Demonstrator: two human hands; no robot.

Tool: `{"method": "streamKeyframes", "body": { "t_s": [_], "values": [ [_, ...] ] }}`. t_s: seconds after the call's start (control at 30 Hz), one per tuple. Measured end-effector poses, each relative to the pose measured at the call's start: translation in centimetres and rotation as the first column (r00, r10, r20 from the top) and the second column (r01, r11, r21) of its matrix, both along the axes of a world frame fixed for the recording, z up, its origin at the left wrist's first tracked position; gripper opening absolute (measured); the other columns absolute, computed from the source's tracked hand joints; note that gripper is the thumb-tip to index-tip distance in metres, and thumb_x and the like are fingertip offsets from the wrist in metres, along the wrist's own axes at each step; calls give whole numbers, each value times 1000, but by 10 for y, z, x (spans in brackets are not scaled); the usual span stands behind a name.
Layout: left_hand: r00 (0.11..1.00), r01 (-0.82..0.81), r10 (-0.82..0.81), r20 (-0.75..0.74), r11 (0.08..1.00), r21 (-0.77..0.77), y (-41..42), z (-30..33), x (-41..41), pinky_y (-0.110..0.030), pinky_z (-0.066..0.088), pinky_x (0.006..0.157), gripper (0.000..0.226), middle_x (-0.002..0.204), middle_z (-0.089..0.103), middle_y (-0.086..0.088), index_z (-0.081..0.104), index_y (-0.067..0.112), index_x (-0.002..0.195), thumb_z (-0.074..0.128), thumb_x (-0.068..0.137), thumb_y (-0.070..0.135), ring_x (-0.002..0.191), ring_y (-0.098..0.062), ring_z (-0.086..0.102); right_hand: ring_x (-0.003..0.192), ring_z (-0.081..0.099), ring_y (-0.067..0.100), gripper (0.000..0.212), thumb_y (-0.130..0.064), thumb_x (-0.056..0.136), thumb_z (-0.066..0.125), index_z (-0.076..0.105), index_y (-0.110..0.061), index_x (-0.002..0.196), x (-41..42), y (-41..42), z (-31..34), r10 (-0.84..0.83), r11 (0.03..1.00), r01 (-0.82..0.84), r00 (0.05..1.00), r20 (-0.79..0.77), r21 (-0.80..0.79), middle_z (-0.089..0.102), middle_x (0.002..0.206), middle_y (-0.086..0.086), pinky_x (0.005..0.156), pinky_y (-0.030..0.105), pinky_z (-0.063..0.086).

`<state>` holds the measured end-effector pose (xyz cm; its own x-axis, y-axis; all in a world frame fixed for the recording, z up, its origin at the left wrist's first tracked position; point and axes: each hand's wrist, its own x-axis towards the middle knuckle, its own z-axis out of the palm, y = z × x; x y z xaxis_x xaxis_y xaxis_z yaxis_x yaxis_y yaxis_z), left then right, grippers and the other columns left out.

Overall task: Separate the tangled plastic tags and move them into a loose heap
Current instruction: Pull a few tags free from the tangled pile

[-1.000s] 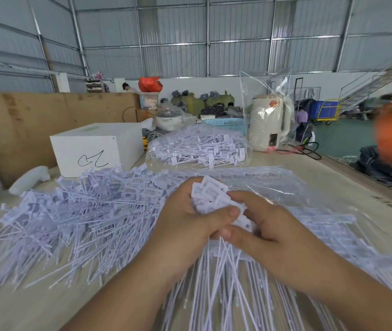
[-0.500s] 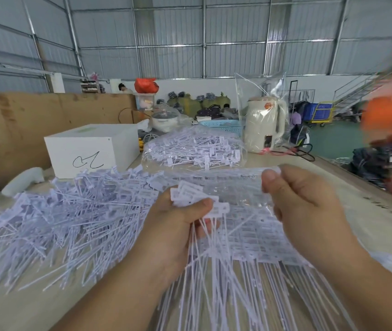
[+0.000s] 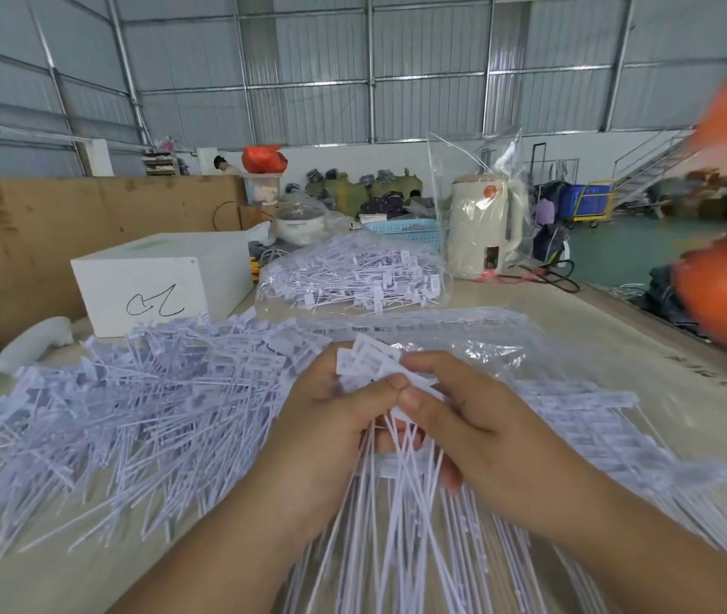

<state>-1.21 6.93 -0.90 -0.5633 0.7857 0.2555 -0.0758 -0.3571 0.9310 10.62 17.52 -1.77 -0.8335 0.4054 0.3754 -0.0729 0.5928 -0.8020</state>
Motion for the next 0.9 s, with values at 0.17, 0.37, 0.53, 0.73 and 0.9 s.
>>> {"method": "streamKeyframes", "body": {
  "t_s": [0.17, 0.37, 0.53, 0.73, 0.9],
  "values": [
    [997, 43, -44, 68, 999, 11, 1, 0, 3, -37, 55, 53, 32, 97, 71, -23, 65, 6, 105, 67, 75, 17, 74, -30, 69, 43, 54, 6, 31, -53, 75, 61, 62, -42, 104, -2, -6, 4, 10, 973, -35, 994, -108, -227, 65, 67, -7, 42, 22, 45],
    [991, -58, 60, -120, 998, 21, 4, -4, 4, -21, 53, 58, 16, 86, 72, -12, 68, 17, 91, 54, 94, 10, 72, -18, 69, 46, 52, 17, 10, -29, 92, 64, 72, -25, 95, -10, -7, -1, 21, 937, -66, 991, -131, -344, 61, 64, 16, 42, 27, 41],
    [991, -47, 46, -128, 999, -4, 6, -5, 4, -27, 48, 73, 15, 94, 73, -6, 70, 26, 96, 55, 93, 26, 85, -15, 69, 45, 51, 18, 5, -26, 90, 68, 72, -28, 93, -13, -6, -3, -9, 896, -67, 985, -170, -439, 64, 77, 24, 41, 25, 38],
    [978, -99, 96, -185, 995, -5, 16, -5, 1, -23, 47, 75, 24, 89, 73, 14, 67, 53, 86, 54, 73, 39, 86, -5, 67, 39, 44, 11, 26, -29, 74, 80, 75, -22, 99, -12, -4, 0, -8, 826, -129, 971, -241, -549, 65, 76, 15, 39, 19, 34],
    [936, -116, 104, -338, 993, -16, 10, -7, 3, -27, 44, 82, 41, 107, 64, 19, 55, 51, 109, 58, 68, 49, 97, -1, 63, 41, 43, 10, 26, -26, 72, 77, 75, -23, 98, -13, -5, 0, 16, 823, -156, 967, -253, -545, 66, 71, 3, 41, 20, 35]
  ]
}}
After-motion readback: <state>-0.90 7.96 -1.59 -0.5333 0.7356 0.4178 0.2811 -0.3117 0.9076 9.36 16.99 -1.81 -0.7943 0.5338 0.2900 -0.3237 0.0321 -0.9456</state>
